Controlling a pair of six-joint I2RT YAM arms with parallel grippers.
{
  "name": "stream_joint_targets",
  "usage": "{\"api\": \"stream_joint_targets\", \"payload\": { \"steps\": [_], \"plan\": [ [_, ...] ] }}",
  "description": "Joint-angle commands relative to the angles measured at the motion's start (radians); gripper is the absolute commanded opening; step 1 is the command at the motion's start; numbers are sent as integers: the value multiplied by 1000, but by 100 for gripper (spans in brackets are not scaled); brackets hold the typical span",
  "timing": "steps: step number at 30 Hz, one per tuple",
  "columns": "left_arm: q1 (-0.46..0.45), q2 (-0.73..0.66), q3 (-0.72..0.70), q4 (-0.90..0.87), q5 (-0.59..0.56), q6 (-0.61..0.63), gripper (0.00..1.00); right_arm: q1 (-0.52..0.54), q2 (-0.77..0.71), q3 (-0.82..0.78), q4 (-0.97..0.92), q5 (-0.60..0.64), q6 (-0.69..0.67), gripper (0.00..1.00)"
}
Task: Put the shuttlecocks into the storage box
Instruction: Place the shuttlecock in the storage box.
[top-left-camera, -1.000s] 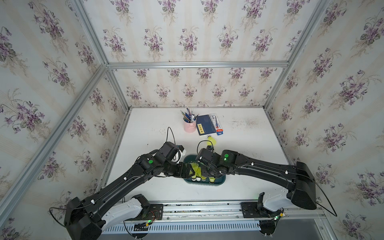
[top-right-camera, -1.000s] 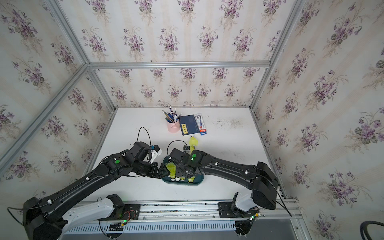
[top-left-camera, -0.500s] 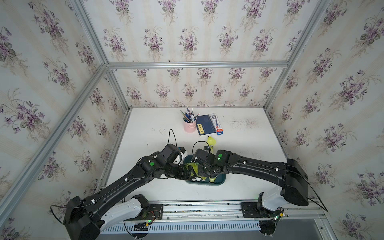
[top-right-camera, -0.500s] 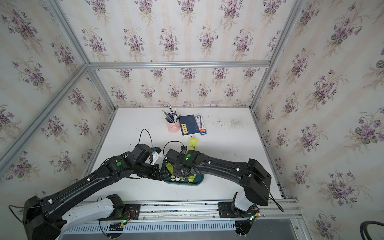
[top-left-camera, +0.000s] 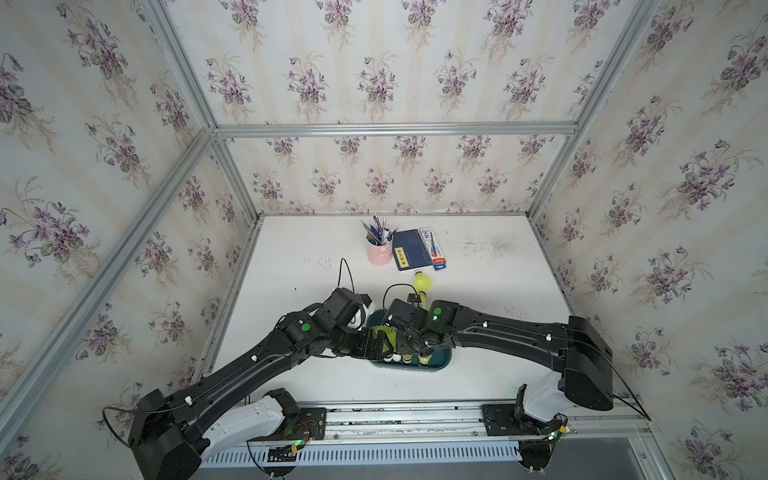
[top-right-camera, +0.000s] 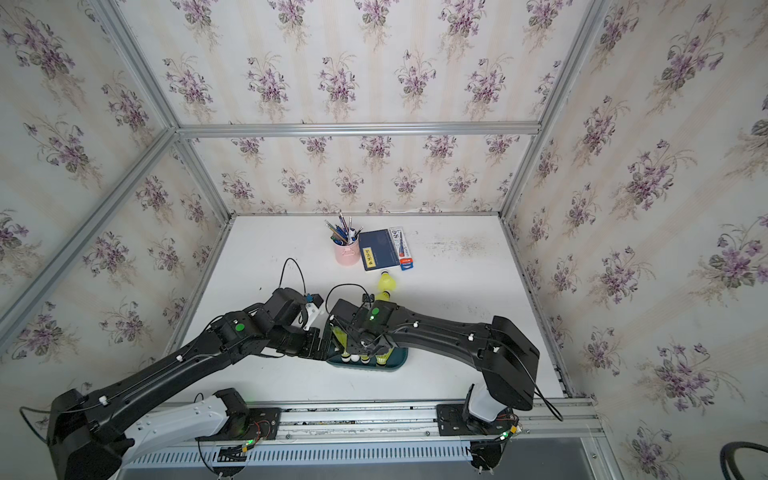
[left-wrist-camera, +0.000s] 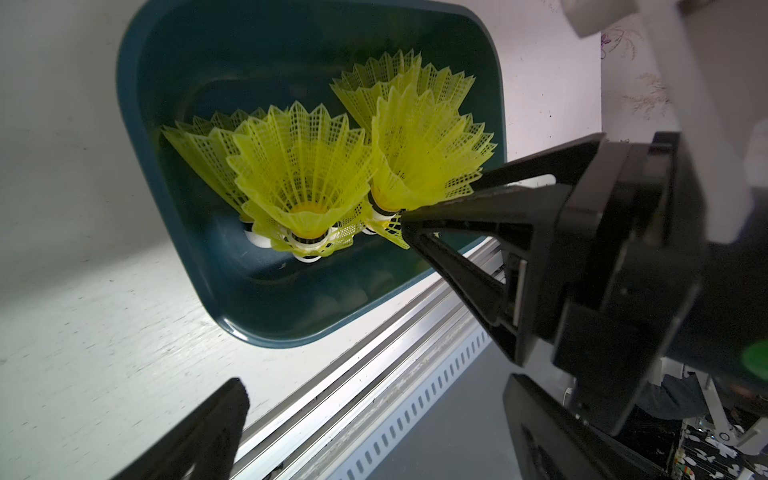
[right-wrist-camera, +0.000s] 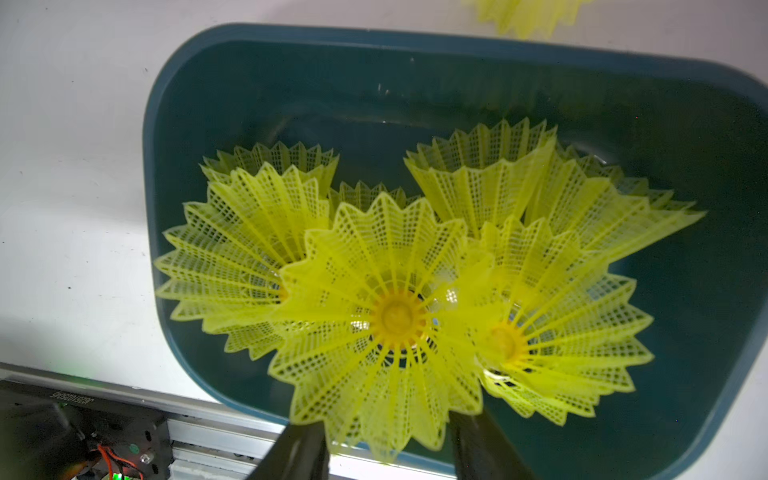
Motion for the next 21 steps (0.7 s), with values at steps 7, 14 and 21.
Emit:
{"api": "stream_joint_targets", "payload": {
  "steps": [7, 14, 21],
  "plan": [
    [-3, 6, 18, 21, -16, -8, 100, 2, -55, 29, -77, 22, -7, 48],
    [-4, 12, 41, -24, -57, -23, 100, 2, -69, 66, -111, 30, -15, 48],
    [-3, 30, 85, -52, -79, -28, 100, -24, -62, 88, -109, 46, -29, 45]
  ]
}}
